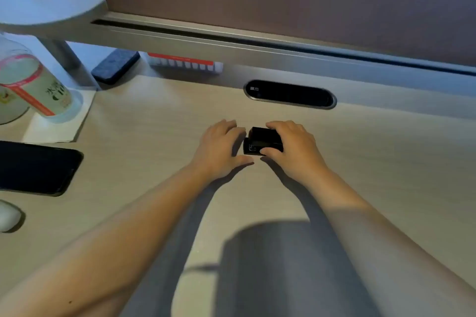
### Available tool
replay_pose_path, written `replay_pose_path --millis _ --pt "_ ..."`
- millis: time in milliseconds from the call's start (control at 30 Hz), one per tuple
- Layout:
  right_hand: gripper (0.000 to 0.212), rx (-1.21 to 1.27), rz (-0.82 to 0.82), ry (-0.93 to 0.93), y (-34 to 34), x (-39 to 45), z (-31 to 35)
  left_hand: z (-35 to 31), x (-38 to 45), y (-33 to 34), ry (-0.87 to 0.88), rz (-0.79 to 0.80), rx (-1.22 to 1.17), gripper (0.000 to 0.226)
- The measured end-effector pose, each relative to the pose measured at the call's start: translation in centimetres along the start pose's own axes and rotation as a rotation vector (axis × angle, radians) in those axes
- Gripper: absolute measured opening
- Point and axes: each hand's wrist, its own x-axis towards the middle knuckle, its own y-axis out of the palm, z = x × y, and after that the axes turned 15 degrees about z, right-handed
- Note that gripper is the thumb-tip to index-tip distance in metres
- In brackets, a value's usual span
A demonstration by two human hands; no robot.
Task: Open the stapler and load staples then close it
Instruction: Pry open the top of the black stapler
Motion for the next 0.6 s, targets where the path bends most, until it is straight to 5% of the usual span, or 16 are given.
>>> replay_pose_path --millis 267,600 --pt "0.044 -0.066 -0.031 -0.011 0.0 0.8 -0.6 0.9 1.5 1.5 0.028 -0.211 -0.146 0.047" --pt "0.032 0.192 -0.117 -0.144 -0.7 0.1 -1.2 1.0 1.6 1.9 0.004 -0.217 -0.215 0.038"
